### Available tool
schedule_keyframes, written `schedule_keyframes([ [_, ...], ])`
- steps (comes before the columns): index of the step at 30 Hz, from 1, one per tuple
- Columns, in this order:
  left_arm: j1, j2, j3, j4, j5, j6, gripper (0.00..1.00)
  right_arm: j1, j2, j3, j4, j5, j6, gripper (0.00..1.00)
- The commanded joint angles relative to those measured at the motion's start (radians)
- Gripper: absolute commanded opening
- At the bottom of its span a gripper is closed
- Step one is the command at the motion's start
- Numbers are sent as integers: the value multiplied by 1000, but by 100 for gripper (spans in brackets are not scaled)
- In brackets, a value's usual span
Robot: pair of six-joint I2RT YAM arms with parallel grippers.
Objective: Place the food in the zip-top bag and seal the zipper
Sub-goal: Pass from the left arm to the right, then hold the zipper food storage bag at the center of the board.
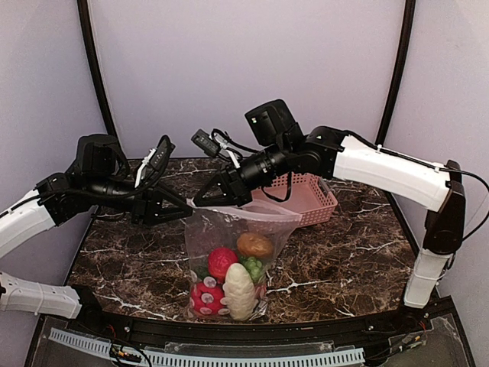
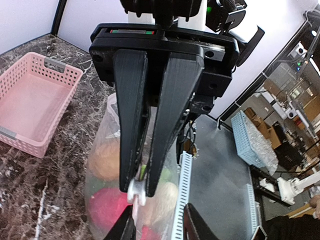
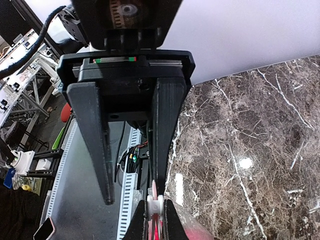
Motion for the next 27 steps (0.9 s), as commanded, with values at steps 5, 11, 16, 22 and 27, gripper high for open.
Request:
schedule_keyframes([
  [5,-1,1,3,21,-26,-1,4,-15,-46,-25,58,20,16,0],
  [11,-1,-15,-10,25,-75,-1,1,-18,-64,-48,57,25,18,0],
  [16,0,-32,-15,27,-124,-1,1,-22,-83,-84,53,35,16,0],
  [22,-1,-36,-12,17,-163,-4,1,-25,-110,-124,49,51,15,0],
  [27,0,-39,-11,10,-186,-5,1,-28,-128,-147,48,63,14,0],
])
